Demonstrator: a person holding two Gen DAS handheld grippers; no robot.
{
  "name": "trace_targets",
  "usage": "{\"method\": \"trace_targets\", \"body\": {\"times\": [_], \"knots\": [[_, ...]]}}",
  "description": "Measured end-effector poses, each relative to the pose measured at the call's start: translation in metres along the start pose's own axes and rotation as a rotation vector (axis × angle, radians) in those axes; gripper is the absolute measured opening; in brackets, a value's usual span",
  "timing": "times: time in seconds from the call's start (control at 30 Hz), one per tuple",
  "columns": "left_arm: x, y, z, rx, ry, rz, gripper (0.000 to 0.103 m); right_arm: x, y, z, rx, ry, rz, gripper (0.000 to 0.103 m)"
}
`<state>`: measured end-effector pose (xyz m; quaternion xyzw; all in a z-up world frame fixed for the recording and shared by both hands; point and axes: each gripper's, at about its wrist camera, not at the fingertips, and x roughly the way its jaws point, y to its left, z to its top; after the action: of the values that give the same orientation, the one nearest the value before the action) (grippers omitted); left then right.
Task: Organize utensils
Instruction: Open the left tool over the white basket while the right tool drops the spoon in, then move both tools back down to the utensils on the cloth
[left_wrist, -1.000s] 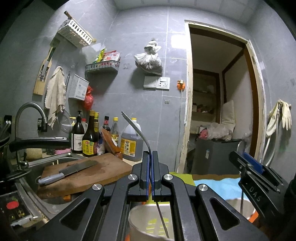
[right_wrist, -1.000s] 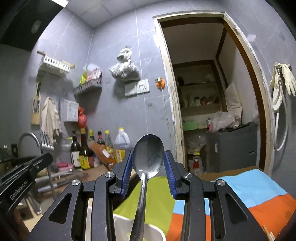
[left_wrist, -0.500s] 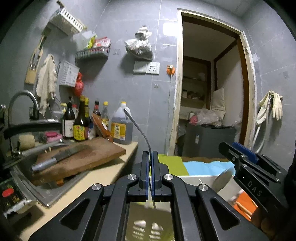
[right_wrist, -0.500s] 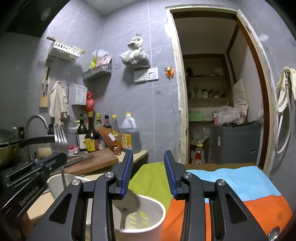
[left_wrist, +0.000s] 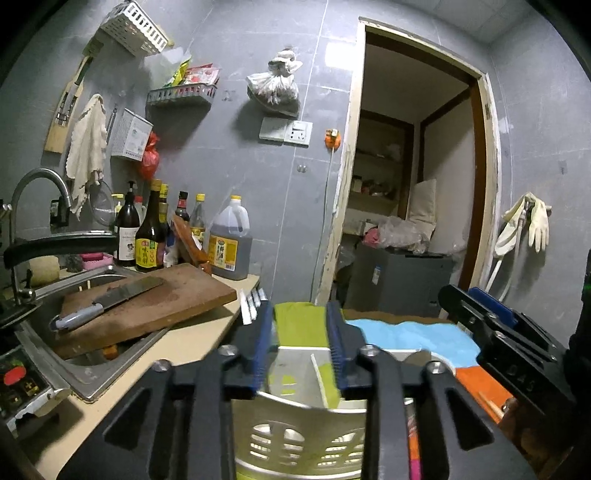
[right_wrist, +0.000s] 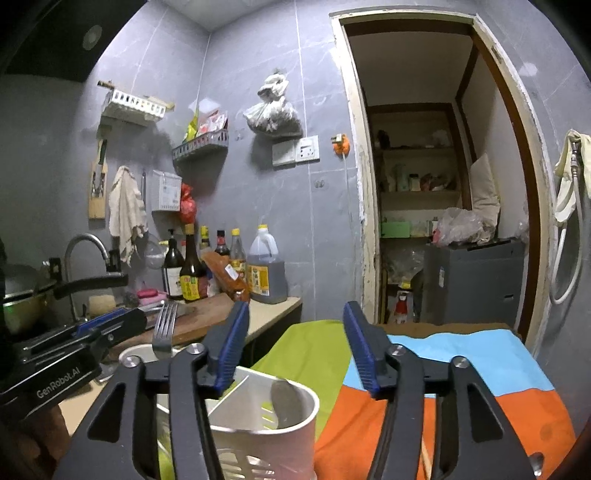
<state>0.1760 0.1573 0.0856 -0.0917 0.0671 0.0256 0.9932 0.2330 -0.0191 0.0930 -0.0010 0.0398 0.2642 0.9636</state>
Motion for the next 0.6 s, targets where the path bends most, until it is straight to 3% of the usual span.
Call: {"method": "trace_targets", "body": {"times": [0.1, 0.17, 0.47, 0.6], "knots": [[-0.006, -0.009, 0.008, 0.007, -0.004, -0.001, 0.039, -0.013, -0.005, 0.009, -0.011, -0.019, -0.017, 0.062], [-0.012, -0.016, 0.013, 0.013, -0.01, -0.01, 0.046, -0.025, -0.011, 0.015, -0.007, -0.039, -0.023, 0.074], [-0.033, -0.056, 0.023, 0.041, -0.045, -0.088, 0.089, -0.08, -0.048, 0.033, -0.01, -0.095, -0.098, 0.103], [-0.039, -0.079, 0.021, 0.072, -0.036, -0.14, 0.095, -0.107, -0.066, 0.033, -0.035, -0.108, -0.145, 0.103]]}}
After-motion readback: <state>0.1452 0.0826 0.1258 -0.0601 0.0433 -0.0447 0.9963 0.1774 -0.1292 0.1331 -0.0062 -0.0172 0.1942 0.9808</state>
